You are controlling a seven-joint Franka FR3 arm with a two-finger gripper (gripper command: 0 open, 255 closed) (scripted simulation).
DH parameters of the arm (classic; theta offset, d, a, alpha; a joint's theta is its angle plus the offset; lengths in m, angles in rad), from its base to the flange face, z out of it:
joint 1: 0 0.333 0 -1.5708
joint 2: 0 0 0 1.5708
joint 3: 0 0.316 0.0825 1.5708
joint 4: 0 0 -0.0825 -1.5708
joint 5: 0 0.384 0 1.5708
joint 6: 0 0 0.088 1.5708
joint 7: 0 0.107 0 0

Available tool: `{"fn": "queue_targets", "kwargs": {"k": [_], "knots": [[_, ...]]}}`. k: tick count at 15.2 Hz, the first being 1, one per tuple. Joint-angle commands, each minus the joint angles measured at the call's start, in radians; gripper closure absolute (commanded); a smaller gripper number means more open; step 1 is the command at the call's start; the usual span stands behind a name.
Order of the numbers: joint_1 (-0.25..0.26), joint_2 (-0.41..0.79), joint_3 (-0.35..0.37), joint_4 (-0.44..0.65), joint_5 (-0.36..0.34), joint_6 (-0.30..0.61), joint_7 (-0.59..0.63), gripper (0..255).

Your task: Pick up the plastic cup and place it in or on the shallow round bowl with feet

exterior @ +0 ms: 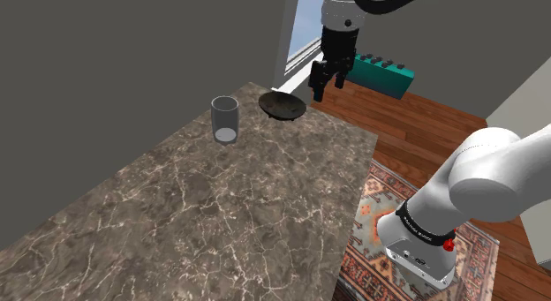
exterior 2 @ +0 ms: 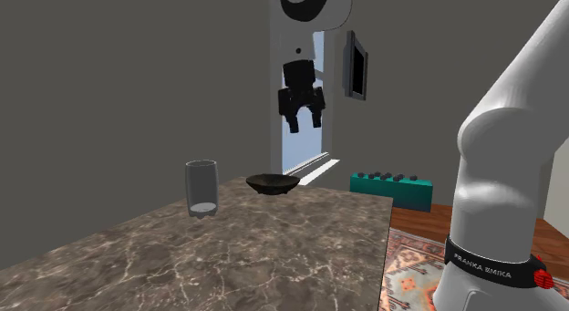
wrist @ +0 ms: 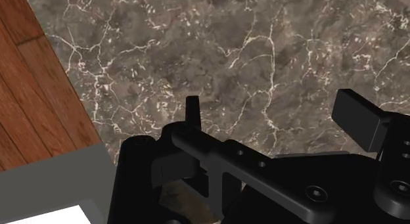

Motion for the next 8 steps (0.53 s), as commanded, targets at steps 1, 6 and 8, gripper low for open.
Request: {"fn": "queue_targets", "kwargs": {"k": [1,6,8], "knots": [[0.007,0.065,0.021,0.025,0.010,0.056,0.032,0],[0.015,0.229,0.060,0.113,0.012,0.169,0.097,0],[0.019,0.296,0.074,0.157,0.007,0.208,0.124,0]]}}
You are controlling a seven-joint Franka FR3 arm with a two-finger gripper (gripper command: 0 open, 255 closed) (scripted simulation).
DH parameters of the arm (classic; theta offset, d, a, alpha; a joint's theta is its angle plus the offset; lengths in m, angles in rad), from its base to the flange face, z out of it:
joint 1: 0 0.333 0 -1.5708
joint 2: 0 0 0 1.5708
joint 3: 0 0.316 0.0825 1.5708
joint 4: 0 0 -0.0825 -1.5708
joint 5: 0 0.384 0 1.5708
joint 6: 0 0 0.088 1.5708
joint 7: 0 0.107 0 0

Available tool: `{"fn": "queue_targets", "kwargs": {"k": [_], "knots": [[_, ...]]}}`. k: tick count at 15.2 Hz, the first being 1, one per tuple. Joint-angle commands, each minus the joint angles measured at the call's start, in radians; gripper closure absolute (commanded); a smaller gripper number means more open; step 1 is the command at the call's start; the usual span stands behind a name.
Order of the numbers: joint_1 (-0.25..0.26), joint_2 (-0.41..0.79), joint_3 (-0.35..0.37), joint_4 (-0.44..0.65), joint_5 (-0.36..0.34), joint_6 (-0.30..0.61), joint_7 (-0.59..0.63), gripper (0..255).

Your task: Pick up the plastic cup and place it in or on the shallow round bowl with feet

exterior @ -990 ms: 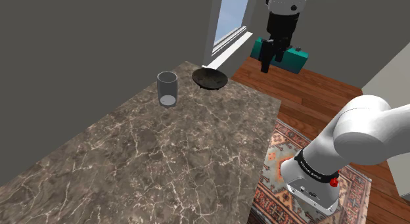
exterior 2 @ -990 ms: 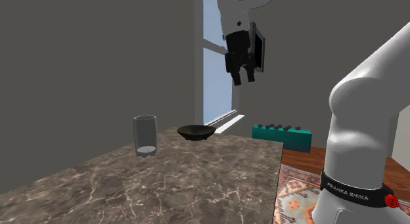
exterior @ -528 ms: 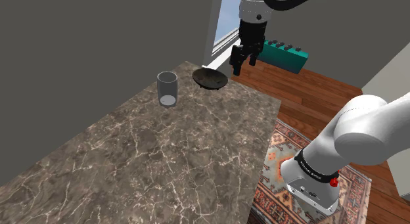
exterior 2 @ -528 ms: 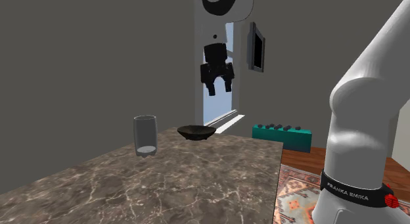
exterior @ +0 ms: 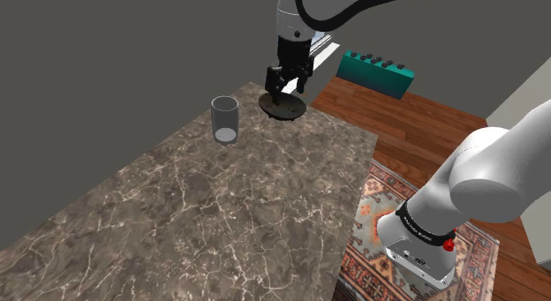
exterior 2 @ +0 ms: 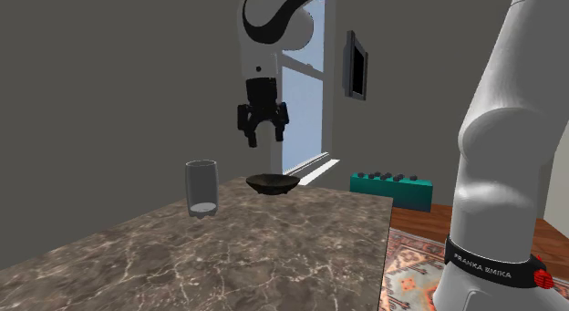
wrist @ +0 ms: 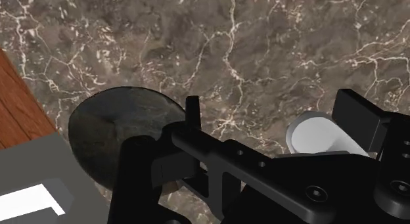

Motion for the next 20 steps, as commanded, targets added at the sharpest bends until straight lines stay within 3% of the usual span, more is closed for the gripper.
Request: {"fn": "queue_targets", "kwargs": {"k": [1,11,20], "knots": [[0.002,0.066,0.011,0.042,-0.007,0.040,0.024,0],[0.041,0.411,0.048,0.347,-0.084,0.149,0.158,0],[0.044,0.459,0.042,0.305,-0.102,0.238,0.170,0]]}}
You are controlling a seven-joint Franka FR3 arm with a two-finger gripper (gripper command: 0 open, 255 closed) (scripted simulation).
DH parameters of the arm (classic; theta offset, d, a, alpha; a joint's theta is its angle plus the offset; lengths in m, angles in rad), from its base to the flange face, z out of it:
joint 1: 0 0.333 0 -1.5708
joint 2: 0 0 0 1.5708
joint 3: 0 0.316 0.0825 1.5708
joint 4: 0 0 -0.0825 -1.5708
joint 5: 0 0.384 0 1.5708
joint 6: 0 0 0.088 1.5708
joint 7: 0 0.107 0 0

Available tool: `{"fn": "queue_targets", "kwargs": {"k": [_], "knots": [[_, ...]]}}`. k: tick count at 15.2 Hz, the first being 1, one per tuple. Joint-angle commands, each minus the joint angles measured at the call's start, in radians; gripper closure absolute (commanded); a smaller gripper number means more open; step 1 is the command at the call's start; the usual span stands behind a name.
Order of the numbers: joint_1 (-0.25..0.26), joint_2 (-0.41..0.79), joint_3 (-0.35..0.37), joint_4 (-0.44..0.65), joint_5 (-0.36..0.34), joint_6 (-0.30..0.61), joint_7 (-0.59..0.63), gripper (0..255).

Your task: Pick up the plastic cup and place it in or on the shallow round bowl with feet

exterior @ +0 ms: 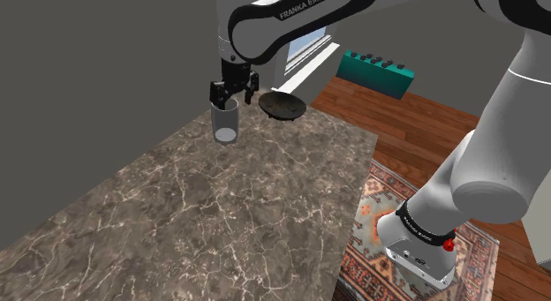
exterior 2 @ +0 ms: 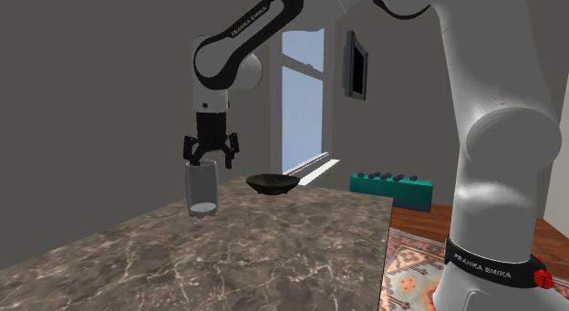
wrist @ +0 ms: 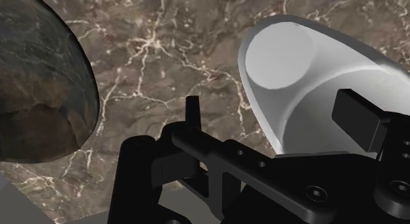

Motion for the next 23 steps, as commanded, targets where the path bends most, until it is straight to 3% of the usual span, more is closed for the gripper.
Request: {"fn": "queue_targets", "kwargs": {"k": [1,7,8,17,23], "knots": [[0.000,0.007,-0.001,-0.001,-0.002,0.008,0.001,0],[0.000,0.007,-0.001,-0.001,-0.002,0.008,0.001,0],[0.000,0.007,-0.001,-0.001,-0.002,0.008,0.001,255],[0.000,0.007,-0.001,-0.001,-0.002,0.008,0.001,255],[-0.002,-0.028,0.003,0.037,0.011,-0.063,-0.010,255]]}}
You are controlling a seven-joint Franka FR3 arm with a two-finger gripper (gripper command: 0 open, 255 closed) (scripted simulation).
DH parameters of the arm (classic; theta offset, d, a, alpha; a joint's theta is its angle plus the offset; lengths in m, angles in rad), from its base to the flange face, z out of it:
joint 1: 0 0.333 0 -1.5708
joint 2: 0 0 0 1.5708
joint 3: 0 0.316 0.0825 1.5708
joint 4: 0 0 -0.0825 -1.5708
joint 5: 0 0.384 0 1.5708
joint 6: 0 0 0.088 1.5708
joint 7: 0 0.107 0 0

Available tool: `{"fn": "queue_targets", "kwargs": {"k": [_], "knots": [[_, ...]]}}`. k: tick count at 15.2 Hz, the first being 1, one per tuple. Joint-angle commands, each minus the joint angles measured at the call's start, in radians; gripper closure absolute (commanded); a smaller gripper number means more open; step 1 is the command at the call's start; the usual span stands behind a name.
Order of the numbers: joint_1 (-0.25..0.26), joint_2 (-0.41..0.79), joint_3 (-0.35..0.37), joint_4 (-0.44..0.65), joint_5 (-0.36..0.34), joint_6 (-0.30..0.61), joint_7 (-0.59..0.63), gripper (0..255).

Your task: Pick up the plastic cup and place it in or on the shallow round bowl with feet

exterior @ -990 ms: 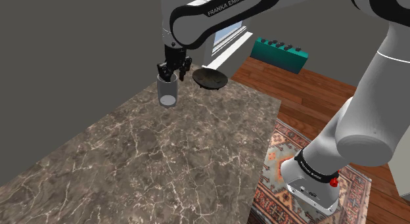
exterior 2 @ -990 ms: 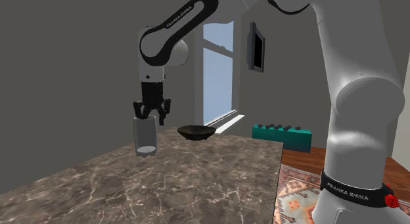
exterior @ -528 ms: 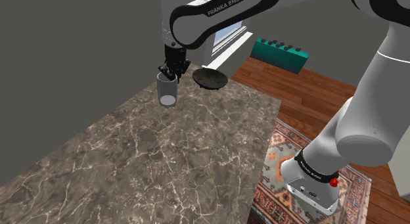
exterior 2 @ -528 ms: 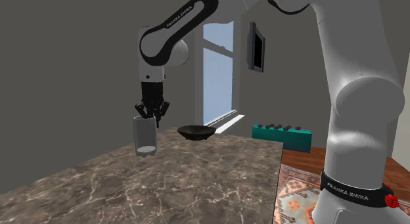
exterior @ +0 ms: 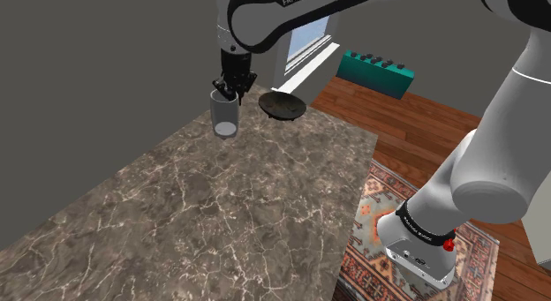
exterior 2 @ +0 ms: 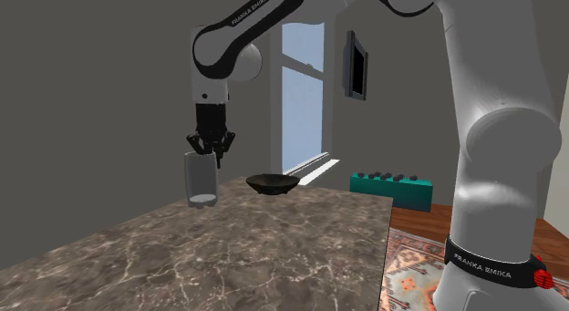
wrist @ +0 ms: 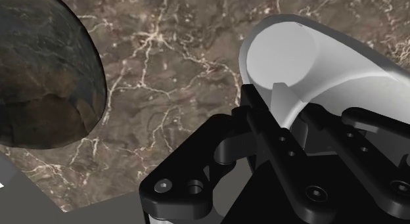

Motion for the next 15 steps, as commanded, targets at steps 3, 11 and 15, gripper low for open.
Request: {"fn": "queue_targets", "kwargs": {"k": [3,11,15], "knots": [[-0.001,-0.020,0.002,0.030,0.008,-0.049,-0.006,255],[-0.003,-0.051,0.004,0.099,0.020,-0.148,-0.017,255],[-0.003,-0.062,0.005,0.140,0.024,-0.199,-0.021,255]]}}
